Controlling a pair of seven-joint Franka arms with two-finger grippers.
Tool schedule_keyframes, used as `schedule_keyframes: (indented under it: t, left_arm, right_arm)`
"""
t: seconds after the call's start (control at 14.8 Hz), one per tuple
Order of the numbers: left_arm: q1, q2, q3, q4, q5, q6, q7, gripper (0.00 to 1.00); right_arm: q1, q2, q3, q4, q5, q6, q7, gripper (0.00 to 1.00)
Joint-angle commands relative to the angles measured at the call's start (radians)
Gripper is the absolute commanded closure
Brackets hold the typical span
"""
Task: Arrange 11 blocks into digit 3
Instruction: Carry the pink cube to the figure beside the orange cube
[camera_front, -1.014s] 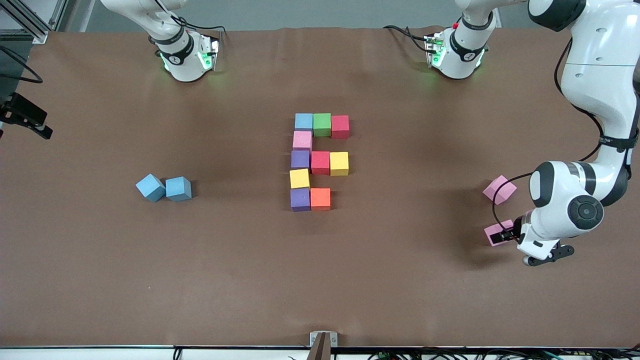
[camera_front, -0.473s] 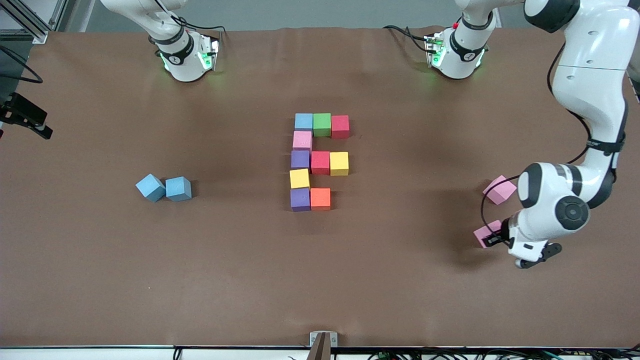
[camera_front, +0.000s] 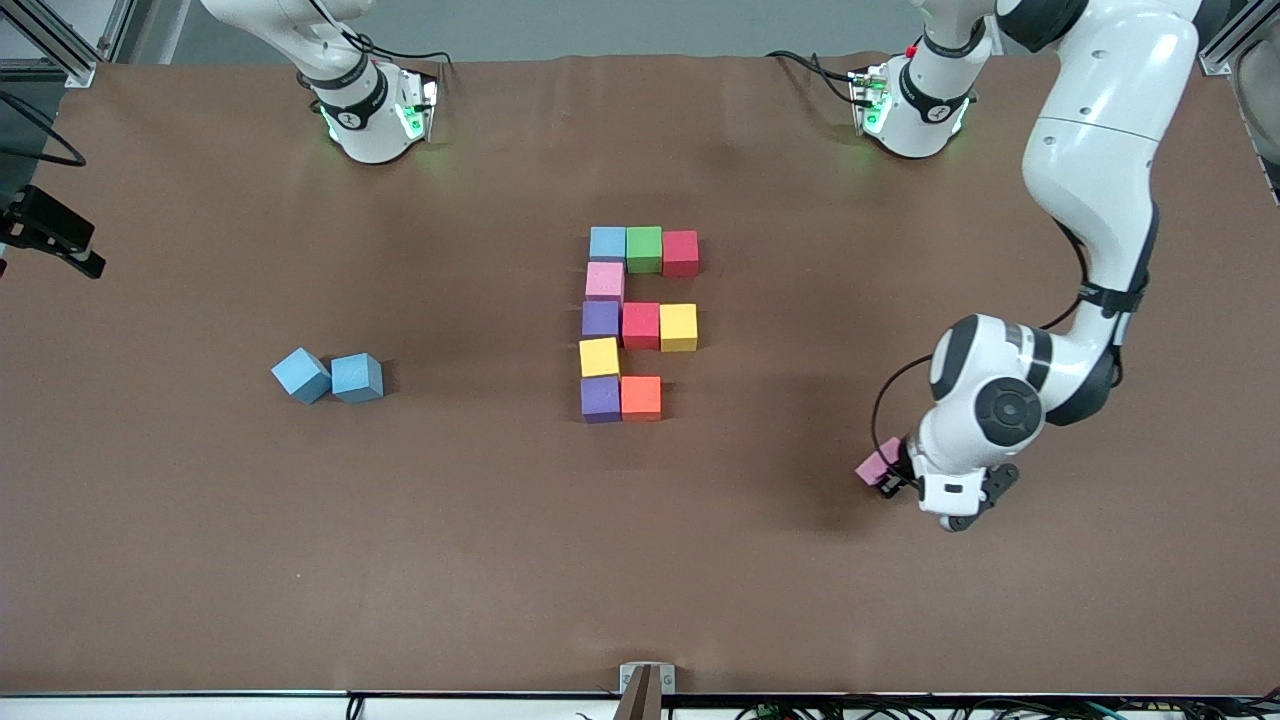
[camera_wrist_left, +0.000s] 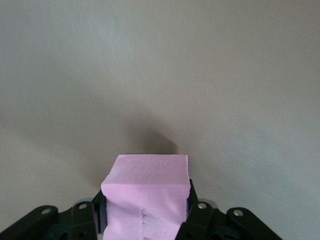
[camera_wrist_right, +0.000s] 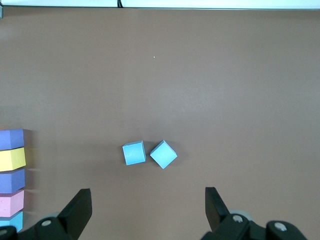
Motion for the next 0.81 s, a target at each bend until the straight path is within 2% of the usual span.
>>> schedule_keyframes:
  t: [0.0, 0.27, 0.74]
  left_arm:
    - [-0.064, -0.008, -0.017, 0.02, -0.021, -0.01, -0.224, 0.76]
    - [-0.17, -0.004, -0.017, 0.049, -0.069, -0.01, -0.494, 0.76]
    - [-0.29, 0.008, -0.016, 0.063, -0.072, -0.01, -0.997, 0.76]
  right_arm:
    - [0.003, 0.004, 0.002, 0.01, -0.004, -0.001, 0.014, 0.0]
    - [0.003, 0.004, 0.002, 0.01, -0.004, 0.001, 0.014, 0.0]
    - [0.003, 0.004, 0.002, 0.01, -0.006, 0.001, 0.014, 0.0]
